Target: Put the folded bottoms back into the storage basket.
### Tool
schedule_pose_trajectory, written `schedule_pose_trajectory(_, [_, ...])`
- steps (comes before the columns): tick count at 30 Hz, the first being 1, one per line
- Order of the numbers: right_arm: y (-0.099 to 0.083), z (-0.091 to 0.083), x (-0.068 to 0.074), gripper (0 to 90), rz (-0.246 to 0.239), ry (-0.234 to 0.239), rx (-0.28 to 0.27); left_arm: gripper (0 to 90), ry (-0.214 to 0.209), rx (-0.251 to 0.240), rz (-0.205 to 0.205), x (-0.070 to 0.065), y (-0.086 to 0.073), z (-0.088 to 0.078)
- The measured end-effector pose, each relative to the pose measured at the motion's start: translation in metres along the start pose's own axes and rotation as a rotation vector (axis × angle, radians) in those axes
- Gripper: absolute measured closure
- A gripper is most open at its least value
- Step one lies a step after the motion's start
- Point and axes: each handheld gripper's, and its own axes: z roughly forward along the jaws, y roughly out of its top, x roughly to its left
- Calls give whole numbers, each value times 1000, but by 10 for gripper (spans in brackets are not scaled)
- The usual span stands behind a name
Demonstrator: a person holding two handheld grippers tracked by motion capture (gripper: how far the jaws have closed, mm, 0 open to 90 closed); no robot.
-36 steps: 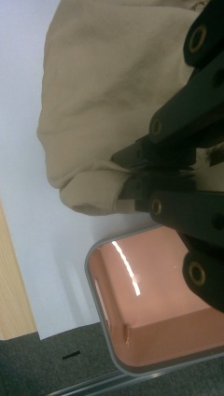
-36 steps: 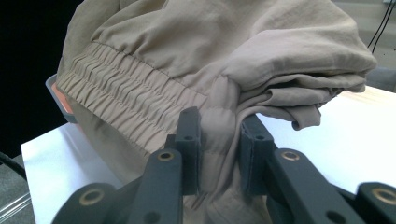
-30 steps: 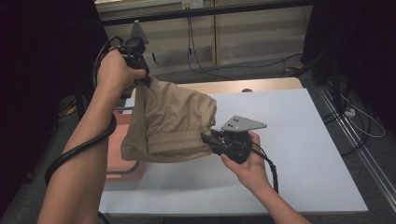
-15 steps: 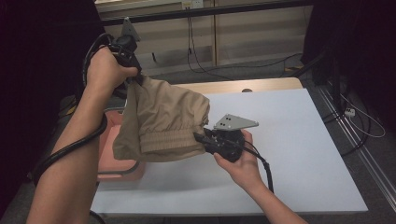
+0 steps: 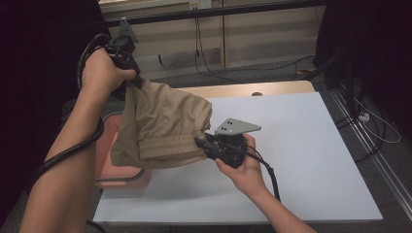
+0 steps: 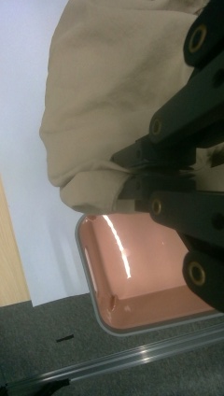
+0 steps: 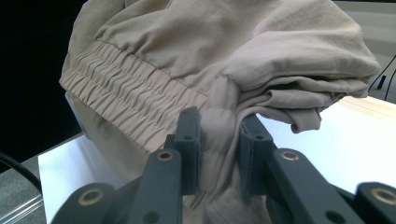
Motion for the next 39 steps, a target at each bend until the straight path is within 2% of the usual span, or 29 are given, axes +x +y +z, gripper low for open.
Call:
schedule_pose_trajectory(28, [6,25,15,732,-10,31,4,865,26,-14,-15,15,-7,-9])
schedule_pose_trajectory(39, [7,33,19,732,-13,39,6,865,22,-15,-16,23,-11,-9])
